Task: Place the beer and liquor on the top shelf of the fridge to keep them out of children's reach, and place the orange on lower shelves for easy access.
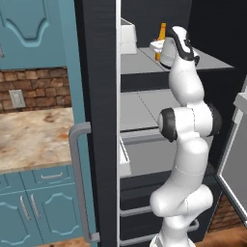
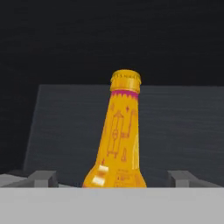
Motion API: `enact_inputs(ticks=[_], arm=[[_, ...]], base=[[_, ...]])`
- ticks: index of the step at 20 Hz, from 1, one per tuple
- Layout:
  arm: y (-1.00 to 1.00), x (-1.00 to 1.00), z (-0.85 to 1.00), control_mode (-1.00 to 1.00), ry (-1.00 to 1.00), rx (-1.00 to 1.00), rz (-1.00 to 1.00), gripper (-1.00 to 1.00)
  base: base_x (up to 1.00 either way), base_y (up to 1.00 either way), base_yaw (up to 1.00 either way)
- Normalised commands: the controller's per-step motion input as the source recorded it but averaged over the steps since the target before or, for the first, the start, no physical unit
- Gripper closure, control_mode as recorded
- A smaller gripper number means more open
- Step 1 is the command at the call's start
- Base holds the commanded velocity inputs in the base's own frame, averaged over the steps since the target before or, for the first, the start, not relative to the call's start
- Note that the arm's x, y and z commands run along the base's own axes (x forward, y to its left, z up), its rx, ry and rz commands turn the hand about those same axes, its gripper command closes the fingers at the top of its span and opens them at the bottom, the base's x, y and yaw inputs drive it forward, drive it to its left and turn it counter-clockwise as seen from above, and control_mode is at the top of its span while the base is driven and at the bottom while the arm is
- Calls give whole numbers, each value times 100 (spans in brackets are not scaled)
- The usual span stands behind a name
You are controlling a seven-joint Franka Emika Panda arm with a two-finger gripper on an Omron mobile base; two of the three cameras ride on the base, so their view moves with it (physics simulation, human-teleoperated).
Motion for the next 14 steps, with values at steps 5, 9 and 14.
enact_inputs(ticks=[5, 9, 14], arm=[[0, -16, 0, -100, 0, -9, 0, -100], [0, -30, -8, -100, 0, -8, -1, -100], [0, -68, -23, -100, 1, -5, -2, -100]], base=[[0, 0, 0], [0, 0, 0], [0, 0, 0]])
